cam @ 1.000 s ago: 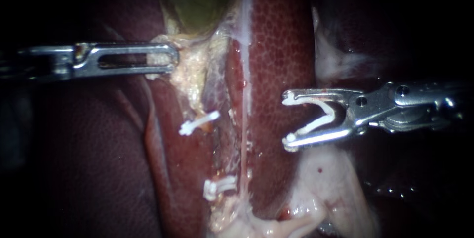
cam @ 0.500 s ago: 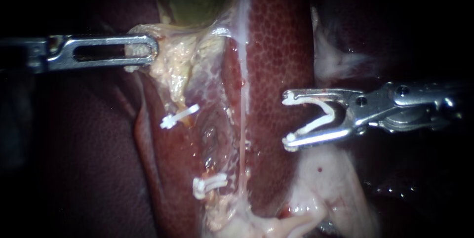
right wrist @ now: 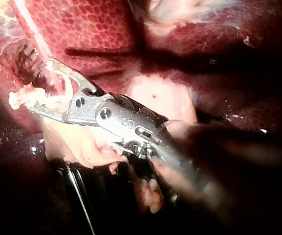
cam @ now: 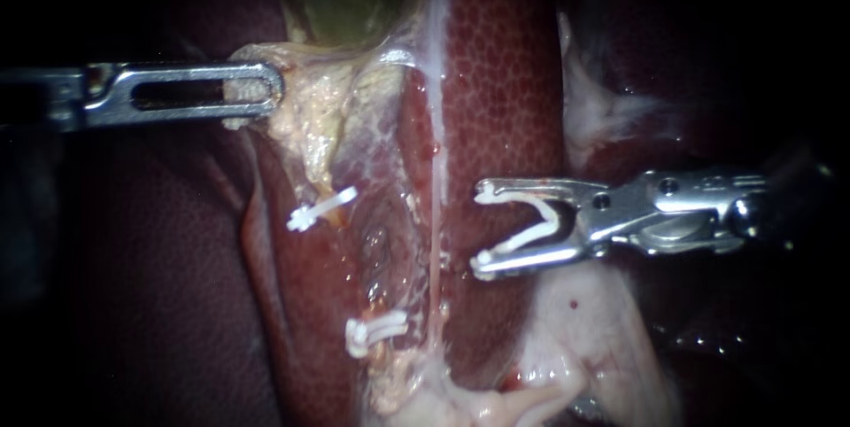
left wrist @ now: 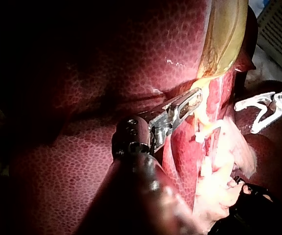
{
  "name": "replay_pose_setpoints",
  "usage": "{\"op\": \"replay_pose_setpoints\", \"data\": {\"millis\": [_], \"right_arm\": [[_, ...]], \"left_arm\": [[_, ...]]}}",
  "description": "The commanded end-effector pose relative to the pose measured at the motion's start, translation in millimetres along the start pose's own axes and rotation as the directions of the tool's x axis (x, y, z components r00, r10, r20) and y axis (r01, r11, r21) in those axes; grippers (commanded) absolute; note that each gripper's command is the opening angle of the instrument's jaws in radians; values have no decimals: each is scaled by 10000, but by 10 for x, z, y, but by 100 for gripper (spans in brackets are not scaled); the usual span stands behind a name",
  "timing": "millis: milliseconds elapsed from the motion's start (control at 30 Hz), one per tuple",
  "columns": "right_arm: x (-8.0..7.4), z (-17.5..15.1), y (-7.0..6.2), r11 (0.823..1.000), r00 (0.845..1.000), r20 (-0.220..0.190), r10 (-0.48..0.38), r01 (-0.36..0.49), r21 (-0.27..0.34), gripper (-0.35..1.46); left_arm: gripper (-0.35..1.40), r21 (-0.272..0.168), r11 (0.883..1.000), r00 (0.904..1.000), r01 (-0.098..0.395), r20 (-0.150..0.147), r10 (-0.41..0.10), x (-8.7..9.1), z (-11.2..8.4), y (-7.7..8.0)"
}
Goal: Clipping first clip right tube
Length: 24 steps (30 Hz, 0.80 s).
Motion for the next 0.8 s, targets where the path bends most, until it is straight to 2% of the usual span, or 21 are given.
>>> {"op": "replay_pose_setpoints", "data": {"millis": [33,133,233,367,667,800], "right_arm": [[-10,7,4,10000,9999,114,95,-95,27,60],[-34,24,13,9991,9984,377,415,-417,53,60],[-53,39,19,9979,9969,440,645,-649,87,60],[-68,56,21,9964,9956,492,803,-816,242,60],[-77,85,17,9919,9919,582,1126,-1157,524,60],[-78,90,17,9857,9885,416,1455,-1484,797,58]], "left_arm": [[-35,-1,10000,10000,-2,-1,2,0,0,0],[-35,-2,10000,10000,-3,1,3,1,0,0],[-35,-4,10000,10000,-4,2,4,1,0,0],[-35,-6,10000,10000,-7,5,7,2,0,0],[-35,-15,10000,10000,-11,13,11,3,1,0],[-35,-20,10000,10000,-12,16,13,3,1,0]]}}
